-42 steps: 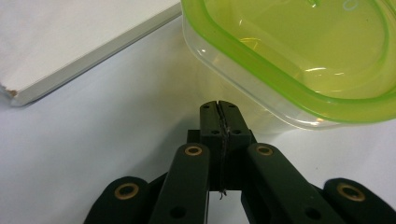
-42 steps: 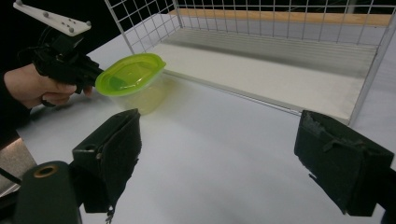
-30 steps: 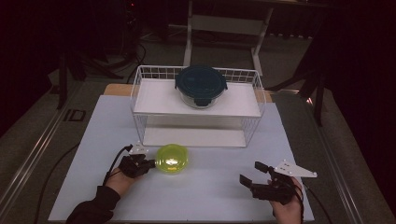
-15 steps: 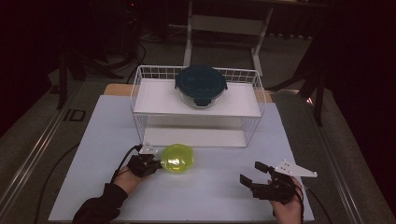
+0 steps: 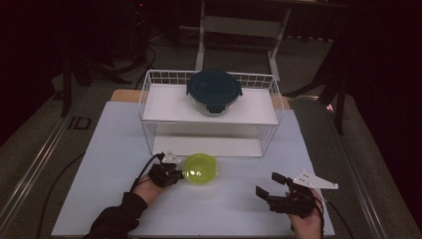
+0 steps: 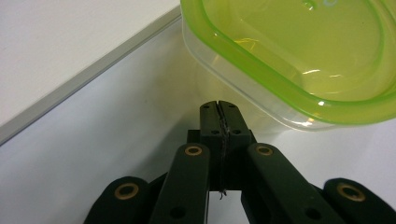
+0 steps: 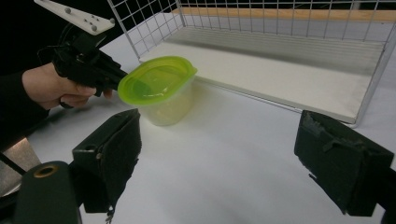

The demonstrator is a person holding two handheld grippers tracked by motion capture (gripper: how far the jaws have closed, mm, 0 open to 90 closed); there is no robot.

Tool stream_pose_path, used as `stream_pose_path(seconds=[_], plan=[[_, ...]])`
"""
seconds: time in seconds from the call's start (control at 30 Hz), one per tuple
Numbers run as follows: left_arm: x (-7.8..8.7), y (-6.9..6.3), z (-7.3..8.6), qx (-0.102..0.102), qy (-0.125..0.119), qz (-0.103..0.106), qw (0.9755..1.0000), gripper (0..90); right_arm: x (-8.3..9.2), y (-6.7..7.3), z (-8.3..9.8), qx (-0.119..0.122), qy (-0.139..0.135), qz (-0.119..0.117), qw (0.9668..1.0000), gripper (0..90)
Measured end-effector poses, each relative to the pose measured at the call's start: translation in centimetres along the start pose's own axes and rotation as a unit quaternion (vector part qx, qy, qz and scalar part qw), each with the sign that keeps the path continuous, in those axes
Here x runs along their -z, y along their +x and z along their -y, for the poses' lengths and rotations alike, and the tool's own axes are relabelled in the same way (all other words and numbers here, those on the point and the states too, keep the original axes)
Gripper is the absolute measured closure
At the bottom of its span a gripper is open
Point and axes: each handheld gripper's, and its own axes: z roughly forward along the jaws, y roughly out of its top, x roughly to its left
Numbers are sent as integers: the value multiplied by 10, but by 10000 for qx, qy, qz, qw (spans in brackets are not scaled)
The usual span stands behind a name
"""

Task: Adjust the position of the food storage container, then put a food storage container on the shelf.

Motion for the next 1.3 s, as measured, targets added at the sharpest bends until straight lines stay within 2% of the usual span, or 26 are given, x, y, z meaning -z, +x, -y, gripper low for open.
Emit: stream_pose_path(seconds=[0.1,0.27,0.4,0.5,0.67,0.7,0.8,0.87,0.93,1.0,1.2,1.27,1.3], plan=[[-3,-3,-3,-57,18,13,10000,891,0,0,0,1,2,4,10000,143],[-8,-4,-6,20,-22,82,10000,890,0,-1,0,1,-2,5,10000,143],[-10,-7,-8,-73,65,53,9999,890,0,-1,1,3,6,2,10000,143],[-6,-7,-7,35,26,104,9999,888,1,0,1,12,-2,5,10000,143],[11,-3,-1,134,-92,198,9997,870,1,1,0,47,-18,11,10000,149],[13,-3,0,162,-90,206,9996,818,1,1,0,42,-22,-1,10000,149],[23,-2,4,243,-153,274,9992,755,2,2,0,70,-3,1,10000,149],[32,-2,7,225,-205,341,9990,729,1,2,0,92,-1,-10,10000,149],[37,-3,8,247,-267,383,9986,648,0,3,-1,115,7,-32,9999,154],[43,-5,9,256,-332,411,9983,607,0,3,-2,131,21,-57,9999,168],[61,-9,6,411,-579,497,9962,343,-5,8,-5,230,4,-142,9996,173],[66,-10,3,404,-651,657,9949,229,-6,11,-7,295,1,-158,9994,173],[69,-11,2,403,-689,648,9947,181,-7,11,-9,360,-3,-163,9992,172]])
